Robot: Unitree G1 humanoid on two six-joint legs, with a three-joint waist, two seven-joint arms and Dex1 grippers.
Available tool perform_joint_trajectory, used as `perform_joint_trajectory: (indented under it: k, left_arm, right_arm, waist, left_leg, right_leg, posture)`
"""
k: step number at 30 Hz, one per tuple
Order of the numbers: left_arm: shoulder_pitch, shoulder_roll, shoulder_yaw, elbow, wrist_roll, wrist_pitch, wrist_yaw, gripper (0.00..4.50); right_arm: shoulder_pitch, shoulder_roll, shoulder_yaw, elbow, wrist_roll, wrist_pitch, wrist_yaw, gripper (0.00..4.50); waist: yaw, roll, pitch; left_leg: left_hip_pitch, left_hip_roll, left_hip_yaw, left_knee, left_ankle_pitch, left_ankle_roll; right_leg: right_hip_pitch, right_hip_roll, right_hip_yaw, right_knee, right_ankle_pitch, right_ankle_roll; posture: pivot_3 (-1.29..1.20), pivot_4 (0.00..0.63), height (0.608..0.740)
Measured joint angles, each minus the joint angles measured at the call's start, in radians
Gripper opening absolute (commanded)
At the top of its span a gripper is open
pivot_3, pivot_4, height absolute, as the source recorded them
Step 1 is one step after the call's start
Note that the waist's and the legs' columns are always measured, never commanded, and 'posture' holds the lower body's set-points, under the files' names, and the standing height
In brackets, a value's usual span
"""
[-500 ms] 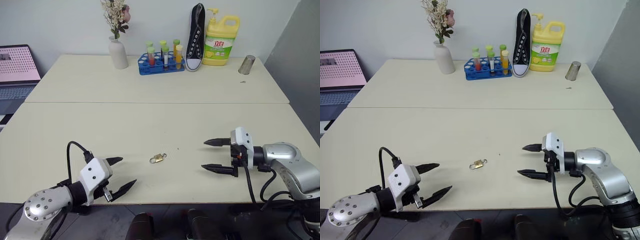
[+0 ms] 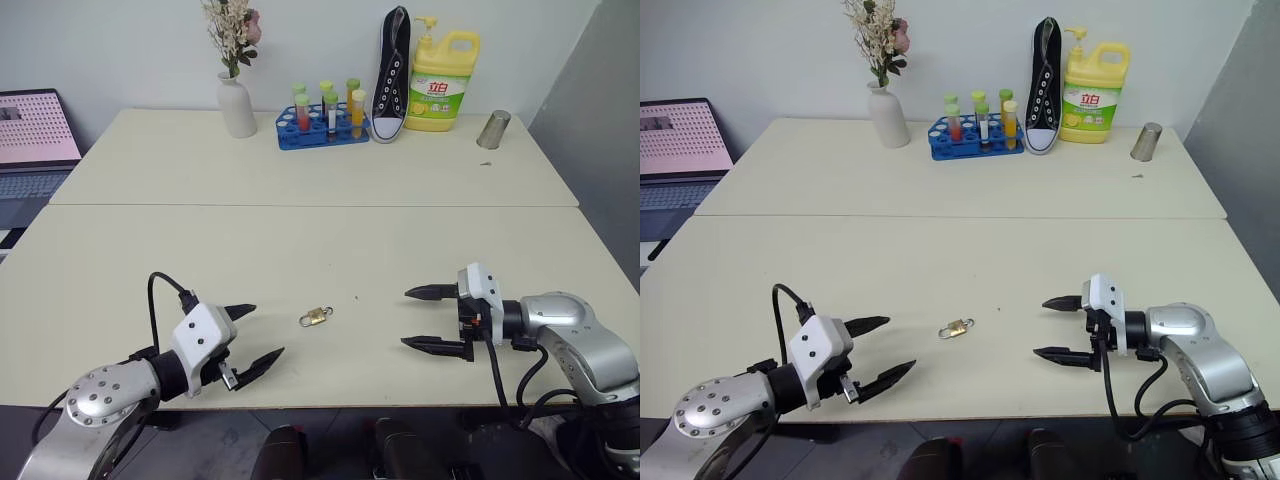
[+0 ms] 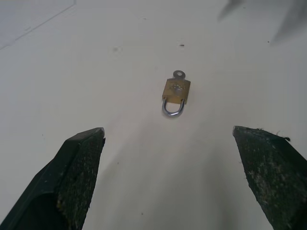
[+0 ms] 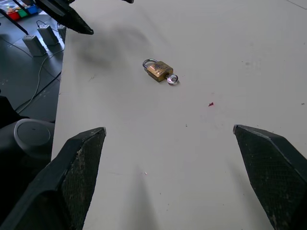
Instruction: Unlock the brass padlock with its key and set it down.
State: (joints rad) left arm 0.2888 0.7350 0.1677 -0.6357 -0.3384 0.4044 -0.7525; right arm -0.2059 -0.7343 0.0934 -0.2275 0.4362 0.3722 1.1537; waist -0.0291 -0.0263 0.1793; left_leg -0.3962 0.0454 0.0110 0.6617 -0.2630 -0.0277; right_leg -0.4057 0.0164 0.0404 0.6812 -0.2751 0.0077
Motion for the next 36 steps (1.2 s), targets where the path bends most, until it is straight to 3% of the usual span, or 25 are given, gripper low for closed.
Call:
perform_joint_trajectory:
  k: [8, 25, 34, 36]
  left_arm:
    - [-0.137, -0.026, -0.088, 0.074, -0.005, 0.021, 0.000, 4.50]
    - [-0.356, -0.119, -0.339, 0.348, 0.162, -0.023, 0.008, 4.50]
    - [-0.428, -0.149, -0.370, 0.413, 0.186, -0.035, -0.015, 4.50]
    - [-0.432, -0.149, -0.372, 0.416, 0.186, -0.034, -0.023, 4.10]
  right_arm:
    - [0.004, 0.000, 0.009, -0.003, -0.007, 0.009, -0.002, 4.46]
    - [0.005, -0.005, 0.045, -0.097, -0.017, 0.072, -0.044, 4.46]
    - [0.016, -0.009, 0.044, -0.144, -0.012, 0.117, -0.069, 4.46]
    - [0.022, -0.009, 0.044, -0.154, -0.005, 0.124, -0.073, 4.50]
  waist:
    - [0.000, 0.000, 0.000]
    - [0.001, 0.000, 0.000]
    - [0.002, 0.000, -0.001]
    - [0.001, -0.001, -0.001]
  left_leg:
    - [0.000, 0.000, 0.000, 0.000, 0.000, 0.000]
    - [-0.001, -0.001, -0.001, 0.001, 0.000, 0.000]
    - [-0.001, -0.001, -0.001, 0.001, 0.000, 0.000]
    - [-0.001, -0.001, -0.001, 0.001, 0.000, 0.000]
  right_leg:
    - [0.000, 0.000, 0.000, 0.000, 0.000, 0.000]
    - [0.000, 0.000, 0.000, 0.000, 0.000, 0.000]
    - [0.001, 0.000, 0.000, 0.001, 0.000, 0.000]
    - [0.001, 0.000, 0.000, 0.001, 0.000, 0.000]
  posture:
    - [0.00, 0.150, 0.740]
    - [0.00, 0.150, 0.740]
    - [0.00, 0.150, 0.740]
    - [0.00, 0.150, 0.740]
